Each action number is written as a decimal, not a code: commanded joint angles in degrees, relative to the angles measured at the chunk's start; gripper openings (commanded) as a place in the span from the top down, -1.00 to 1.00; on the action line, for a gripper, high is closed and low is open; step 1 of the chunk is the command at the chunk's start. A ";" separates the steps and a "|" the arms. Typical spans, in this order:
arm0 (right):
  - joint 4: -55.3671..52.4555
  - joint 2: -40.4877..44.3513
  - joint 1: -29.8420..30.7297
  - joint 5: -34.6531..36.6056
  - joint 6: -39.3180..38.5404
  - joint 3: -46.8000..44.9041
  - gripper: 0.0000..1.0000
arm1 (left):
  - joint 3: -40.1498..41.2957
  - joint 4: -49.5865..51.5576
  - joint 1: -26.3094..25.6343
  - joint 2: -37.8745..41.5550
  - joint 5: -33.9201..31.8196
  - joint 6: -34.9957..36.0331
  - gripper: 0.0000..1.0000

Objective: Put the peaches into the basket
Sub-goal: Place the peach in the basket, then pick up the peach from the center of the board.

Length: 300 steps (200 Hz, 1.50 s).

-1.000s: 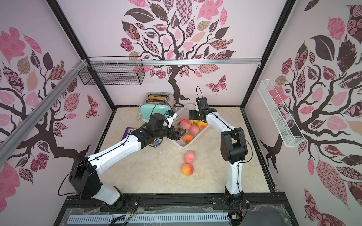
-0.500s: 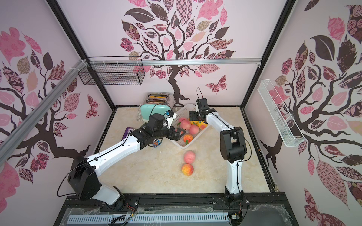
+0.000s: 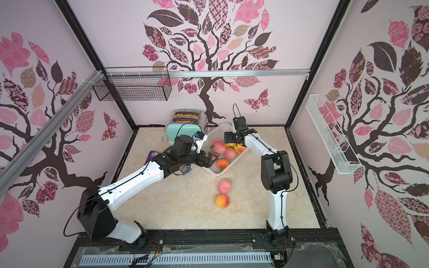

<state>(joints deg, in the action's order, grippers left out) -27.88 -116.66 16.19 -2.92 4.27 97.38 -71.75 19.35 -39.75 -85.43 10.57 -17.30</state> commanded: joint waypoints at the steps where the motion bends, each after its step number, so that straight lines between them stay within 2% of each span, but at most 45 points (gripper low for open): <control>1: -0.48 4.55 -0.54 0.99 0.46 -0.65 -0.86 | 1.27 2.46 -0.62 3.02 -1.44 0.72 -0.95; 30: -0.94 9.87 -0.56 2.73 0.30 -4.71 -0.88 | 2.72 5.48 -2.13 5.48 -3.36 1.39 -0.95; 54: -0.73 15.39 -0.56 2.16 1.01 -10.02 -0.89 | 4.47 6.78 -5.62 7.81 -5.79 1.22 -0.95; 100: 2.45 29.32 0.37 -0.23 4.56 -26.77 -0.95 | 9.29 6.07 -12.79 10.35 -9.19 -2.51 -0.95; 147: 1.02 44.41 1.60 -2.37 7.07 -40.41 -0.96 | 12.43 5.57 -19.96 10.87 -13.17 -5.42 -0.95; 187: -0.86 57.67 4.59 -3.35 11.49 -50.23 -0.98 | 17.64 1.65 -21.28 11.35 -12.46 -8.50 -0.95; 233: -1.08 66.58 10.20 -2.80 16.67 -59.82 -0.99 | 21.01 -2.29 -23.85 9.88 -12.51 -10.84 -0.95; 300: -3.20 77.64 10.37 -5.16 20.65 -67.63 -0.99 | 23.60 -7.06 -25.06 5.76 -12.10 -12.92 -0.95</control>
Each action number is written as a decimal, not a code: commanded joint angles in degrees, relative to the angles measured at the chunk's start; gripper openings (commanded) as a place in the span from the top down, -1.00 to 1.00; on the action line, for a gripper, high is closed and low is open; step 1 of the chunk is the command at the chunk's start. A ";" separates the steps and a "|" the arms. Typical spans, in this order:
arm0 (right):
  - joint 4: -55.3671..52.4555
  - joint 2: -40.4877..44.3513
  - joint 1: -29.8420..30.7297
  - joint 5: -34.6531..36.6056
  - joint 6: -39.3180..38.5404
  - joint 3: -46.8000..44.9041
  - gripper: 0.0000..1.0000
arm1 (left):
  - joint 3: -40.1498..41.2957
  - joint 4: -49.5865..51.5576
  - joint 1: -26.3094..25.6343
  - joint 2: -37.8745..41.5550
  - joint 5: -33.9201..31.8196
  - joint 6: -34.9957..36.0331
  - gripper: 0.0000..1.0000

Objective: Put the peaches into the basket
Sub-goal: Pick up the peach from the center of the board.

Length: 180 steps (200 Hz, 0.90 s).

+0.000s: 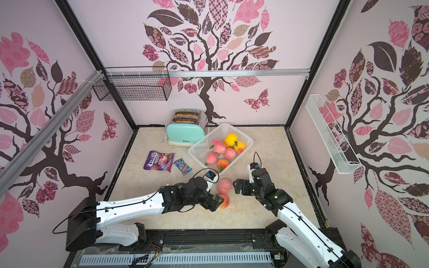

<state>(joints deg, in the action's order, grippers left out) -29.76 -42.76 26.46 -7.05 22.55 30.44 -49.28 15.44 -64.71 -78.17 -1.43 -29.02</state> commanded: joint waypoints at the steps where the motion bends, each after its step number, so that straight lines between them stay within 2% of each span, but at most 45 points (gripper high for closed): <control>1: -1.34 3.96 0.09 -1.03 2.44 -0.75 -0.99 | 1.12 -3.18 -0.08 -1.56 -0.08 -1.21 -0.95; 68: -2.69 10.00 0.09 -1.84 4.38 -4.64 -0.99 | 0.61 -5.31 -0.77 -6.72 -0.75 -2.27 -0.95; 180: -2.51 10.34 0.09 -1.50 4.11 -5.05 -0.99 | -0.75 -9.48 -1.43 -14.87 -0.12 -3.49 -0.95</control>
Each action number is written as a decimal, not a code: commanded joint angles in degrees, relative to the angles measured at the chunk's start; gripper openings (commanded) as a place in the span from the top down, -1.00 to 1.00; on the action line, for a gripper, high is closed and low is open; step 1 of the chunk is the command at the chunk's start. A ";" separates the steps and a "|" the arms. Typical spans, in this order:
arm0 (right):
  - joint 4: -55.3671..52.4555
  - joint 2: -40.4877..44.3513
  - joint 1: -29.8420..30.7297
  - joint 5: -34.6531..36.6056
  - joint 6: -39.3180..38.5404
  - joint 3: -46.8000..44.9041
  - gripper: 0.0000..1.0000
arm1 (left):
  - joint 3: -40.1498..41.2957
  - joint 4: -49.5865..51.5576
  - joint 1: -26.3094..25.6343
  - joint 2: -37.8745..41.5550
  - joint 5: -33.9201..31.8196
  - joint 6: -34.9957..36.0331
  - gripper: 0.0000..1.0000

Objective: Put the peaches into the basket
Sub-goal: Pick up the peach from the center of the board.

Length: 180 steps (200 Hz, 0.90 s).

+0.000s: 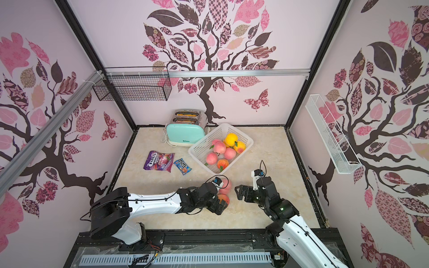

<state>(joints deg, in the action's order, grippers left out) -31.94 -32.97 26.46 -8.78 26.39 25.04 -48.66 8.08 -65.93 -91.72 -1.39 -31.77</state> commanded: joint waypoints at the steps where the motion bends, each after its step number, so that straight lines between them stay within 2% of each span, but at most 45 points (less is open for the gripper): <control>1: -0.36 0.54 0.13 0.24 0.29 0.31 -0.99 | -1.36 -2.15 -0.19 -1.38 -0.13 -0.70 -0.95; 80: 0.91 1.45 0.09 -1.07 2.30 -2.80 -0.98 | -3.81 -4.31 -0.19 -5.84 -0.22 -1.18 -0.94; 126: 1.35 0.63 0.12 -0.63 1.78 -2.19 -0.99 | -4.34 -3.46 -0.10 -6.52 -0.66 -1.08 -0.63; 180: 1.33 0.26 0.10 -0.45 1.27 -1.60 -0.99 | -3.76 -2.24 -0.13 -5.20 -0.49 -1.04 -0.51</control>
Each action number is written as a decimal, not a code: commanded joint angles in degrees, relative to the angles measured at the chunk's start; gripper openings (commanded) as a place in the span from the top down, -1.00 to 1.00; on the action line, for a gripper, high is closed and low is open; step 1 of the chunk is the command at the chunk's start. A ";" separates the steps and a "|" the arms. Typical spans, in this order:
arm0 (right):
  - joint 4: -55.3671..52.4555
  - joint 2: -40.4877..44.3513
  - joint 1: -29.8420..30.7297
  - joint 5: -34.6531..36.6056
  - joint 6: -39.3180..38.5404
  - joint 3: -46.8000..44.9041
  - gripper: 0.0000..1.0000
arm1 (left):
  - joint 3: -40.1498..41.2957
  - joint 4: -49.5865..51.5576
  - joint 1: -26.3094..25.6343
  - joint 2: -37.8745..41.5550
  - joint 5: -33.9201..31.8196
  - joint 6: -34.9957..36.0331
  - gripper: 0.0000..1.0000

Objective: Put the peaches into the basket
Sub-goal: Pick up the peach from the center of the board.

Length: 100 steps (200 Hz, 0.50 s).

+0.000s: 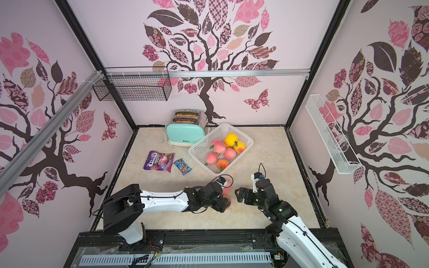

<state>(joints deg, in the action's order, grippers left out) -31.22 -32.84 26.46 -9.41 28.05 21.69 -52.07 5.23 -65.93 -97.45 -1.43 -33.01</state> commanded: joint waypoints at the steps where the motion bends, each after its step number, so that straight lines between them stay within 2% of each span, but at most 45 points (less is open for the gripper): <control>1: 0.58 0.09 0.14 0.18 -0.38 1.72 -0.99 | -0.33 0.63 -0.10 0.65 -0.48 0.26 -0.51; 41: -0.21 0.47 0.16 0.39 -0.73 2.85 -0.99 | 0.91 4.00 -0.08 5.31 -0.77 1.17 -0.50; 100: -1.31 0.34 0.12 1.71 -2.84 5.75 -0.99 | -0.06 9.64 0.00 11.45 -4.51 2.41 -0.50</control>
<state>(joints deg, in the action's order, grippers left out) -31.86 -32.53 26.46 -8.91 27.07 24.14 -51.31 11.42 -65.93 -87.85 -3.33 -32.01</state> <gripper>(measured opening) 0.995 0.755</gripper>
